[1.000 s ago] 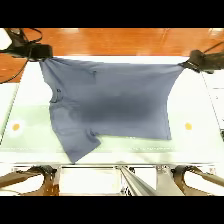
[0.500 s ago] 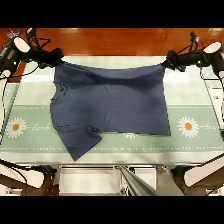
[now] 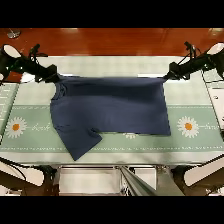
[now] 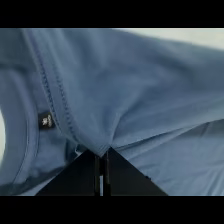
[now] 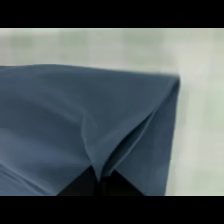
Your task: Fold the shirts.
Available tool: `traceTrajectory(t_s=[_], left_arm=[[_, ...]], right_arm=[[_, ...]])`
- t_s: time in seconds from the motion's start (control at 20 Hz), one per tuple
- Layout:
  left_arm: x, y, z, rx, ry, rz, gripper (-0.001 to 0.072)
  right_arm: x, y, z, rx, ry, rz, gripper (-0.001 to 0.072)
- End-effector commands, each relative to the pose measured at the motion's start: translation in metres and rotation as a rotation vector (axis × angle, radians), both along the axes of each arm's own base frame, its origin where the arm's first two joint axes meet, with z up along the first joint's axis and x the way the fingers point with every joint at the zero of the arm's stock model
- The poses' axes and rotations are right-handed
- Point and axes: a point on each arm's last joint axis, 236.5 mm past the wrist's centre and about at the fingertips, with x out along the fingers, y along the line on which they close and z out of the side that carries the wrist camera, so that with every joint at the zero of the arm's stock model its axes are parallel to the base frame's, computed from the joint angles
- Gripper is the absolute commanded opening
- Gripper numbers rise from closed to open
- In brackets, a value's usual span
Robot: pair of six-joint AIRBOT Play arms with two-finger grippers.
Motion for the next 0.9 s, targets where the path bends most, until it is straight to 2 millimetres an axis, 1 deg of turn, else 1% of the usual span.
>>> traceTrajectory(t_s=[0.0, 0.1, 0.3, 0.4, 0.5, 0.6, 0.7, 0.85], left_arm=[[-0.031, 0.000, -0.025, -0.029, 0.098, -0.046, 0.0020], [-0.032, 0.002, -0.028, -0.029, 0.100, -0.037, 0.0020], [-0.036, 0.001, -0.028, -0.034, 0.114, -0.045, 0.0020], [-0.047, 0.000, -0.027, -0.043, 0.149, -0.076, 0.0020], [-0.060, 0.005, -0.028, -0.031, 0.188, -0.120, 0.0021], [-0.063, 0.010, -0.028, -0.029, 0.198, -0.117, 0.0021], [-0.062, 0.012, -0.029, -0.027, 0.194, -0.109, 0.0020], [-0.064, 0.009, -0.028, -0.031, 0.204, -0.120, 0.0020]], right_arm=[[-0.020, -0.002, -0.028, -0.012, 0.074, 0.001, 0.0026], [-0.028, -0.002, -0.037, -0.012, 0.109, -0.009, 0.0026], [-0.035, 0.002, -0.041, -0.022, 0.132, 0.011, 0.0026], [-0.043, -0.002, -0.044, -0.042, 0.179, 0.001, 0.0027], [-0.057, -0.006, -0.046, -0.064, 0.228, 0.026, 0.0027], [-0.067, -0.016, -0.051, -0.114, 0.266, 0.049, 0.0027], [-0.070, -0.021, -0.053, -0.135, 0.284, 0.037, 0.0026], [-0.065, -0.022, -0.054, -0.142, 0.271, 0.009, 0.0027]])
